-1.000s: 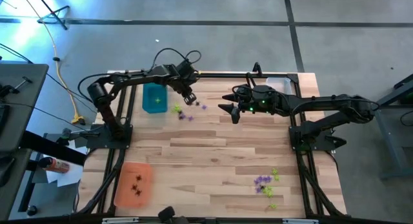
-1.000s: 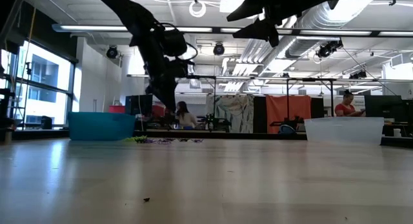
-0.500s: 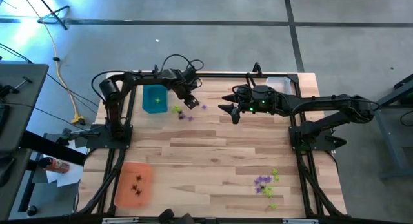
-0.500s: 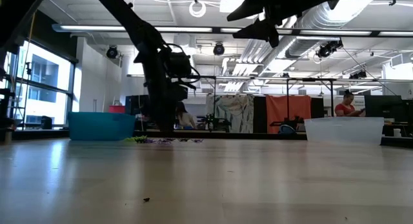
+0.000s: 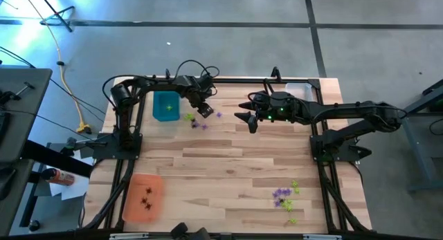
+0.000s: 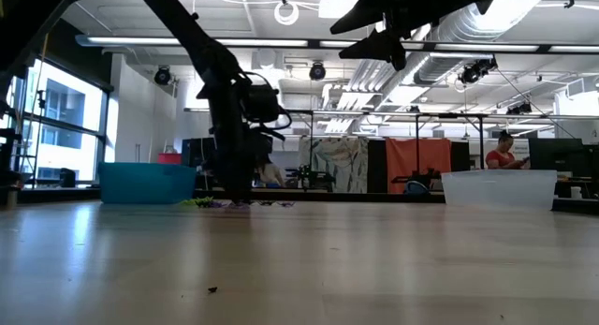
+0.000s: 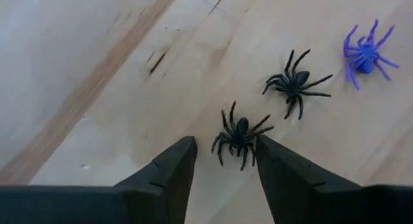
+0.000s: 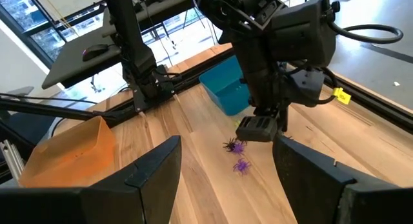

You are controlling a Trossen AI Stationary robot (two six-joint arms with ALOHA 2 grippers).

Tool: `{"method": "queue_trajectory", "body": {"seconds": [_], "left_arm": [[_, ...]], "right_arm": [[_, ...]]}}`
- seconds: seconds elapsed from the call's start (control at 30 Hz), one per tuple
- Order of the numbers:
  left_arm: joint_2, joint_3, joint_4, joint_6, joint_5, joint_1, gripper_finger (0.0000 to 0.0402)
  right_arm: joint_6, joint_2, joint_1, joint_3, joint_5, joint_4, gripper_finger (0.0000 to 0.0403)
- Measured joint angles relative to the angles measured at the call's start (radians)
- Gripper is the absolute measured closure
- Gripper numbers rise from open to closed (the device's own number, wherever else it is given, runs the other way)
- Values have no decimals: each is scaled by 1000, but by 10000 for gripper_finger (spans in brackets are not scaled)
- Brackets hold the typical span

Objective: Sort Halloween decoration
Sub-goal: Put the black spider toy into the orange bin

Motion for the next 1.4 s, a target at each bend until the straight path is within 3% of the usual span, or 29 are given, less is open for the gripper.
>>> {"method": "queue_trajectory", "body": {"seconds": [0.3,0.53,0.9,1.03,1.23,1.4], "left_arm": [[0,-23,9,87,-52,-6,392],[-50,-39,-10,158,-29,-3,400],[-263,-37,8,252,13,17,401],[-369,-37,4,282,123,-2,401],[-554,-44,78,252,234,-117,401],[-708,-161,355,140,218,-263,401]], "right_arm": [[0,0,0,0,0,-1,163],[0,0,0,0,0,-13,163],[-9,0,0,0,1,-19,163],[-11,0,0,0,0,-19,163],[-37,0,0,0,0,26,163],[-39,0,0,0,-68,149,163]]}}
